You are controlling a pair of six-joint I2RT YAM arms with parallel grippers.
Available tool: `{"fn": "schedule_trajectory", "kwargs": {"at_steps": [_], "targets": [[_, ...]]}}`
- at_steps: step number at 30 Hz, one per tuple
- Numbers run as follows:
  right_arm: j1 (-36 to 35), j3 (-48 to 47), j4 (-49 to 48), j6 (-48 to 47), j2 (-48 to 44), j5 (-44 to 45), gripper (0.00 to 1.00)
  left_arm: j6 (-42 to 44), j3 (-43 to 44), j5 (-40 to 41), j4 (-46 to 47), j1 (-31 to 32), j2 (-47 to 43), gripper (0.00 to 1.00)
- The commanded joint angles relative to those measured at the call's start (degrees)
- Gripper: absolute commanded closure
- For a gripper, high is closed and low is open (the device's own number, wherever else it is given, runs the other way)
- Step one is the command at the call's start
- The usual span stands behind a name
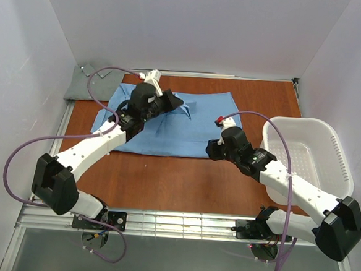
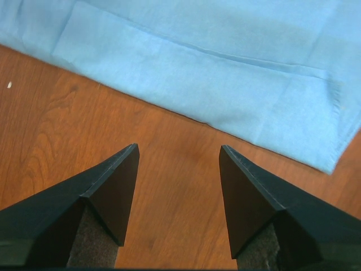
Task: Fold and stack the long sleeve shirts
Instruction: Fold the shirt
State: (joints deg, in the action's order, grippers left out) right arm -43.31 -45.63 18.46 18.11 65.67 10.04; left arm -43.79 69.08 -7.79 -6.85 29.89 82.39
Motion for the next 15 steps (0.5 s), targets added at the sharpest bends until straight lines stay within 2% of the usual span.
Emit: {"fn": "schedule_trajectory", "kwargs": {"at_steps": [1, 6, 8, 11, 12, 15], "targets": [[0.9, 1.4, -1.6, 4.6, -4.9, 6.7, 0.46, -10.2, -4.4, 6.6, 5.6, 6.1, -4.5, 0.97], [1.6, 4.4, -1.7, 8.4, -11.9, 12.7, 0.46, -13.2, -6.1, 14.6, 12.2, 16.2, -0.9, 0.91], [1.9, 5.4, -1.6, 9.8, -13.5, 15.5, 0.46, -12.9, -6.2, 16.3, 15.2, 18.3, 1.2, 0.89], [2.1, 7.0, -1.3, 11.0, -16.3, 17.5, 0.45, -12.6, -6.6, 15.7, 18.9, 19.9, 5.8, 0.78], [2.1, 7.5, -1.2, 11.1, -17.0, 17.6, 0.45, -12.5, -6.4, 15.3, 19.1, 20.2, 7.0, 0.68], [2.2, 7.7, 0.2, 11.5, -16.6, 17.2, 0.44, -11.2, -6.0, 13.3, 19.2, 20.3, 9.9, 0.5]]}}
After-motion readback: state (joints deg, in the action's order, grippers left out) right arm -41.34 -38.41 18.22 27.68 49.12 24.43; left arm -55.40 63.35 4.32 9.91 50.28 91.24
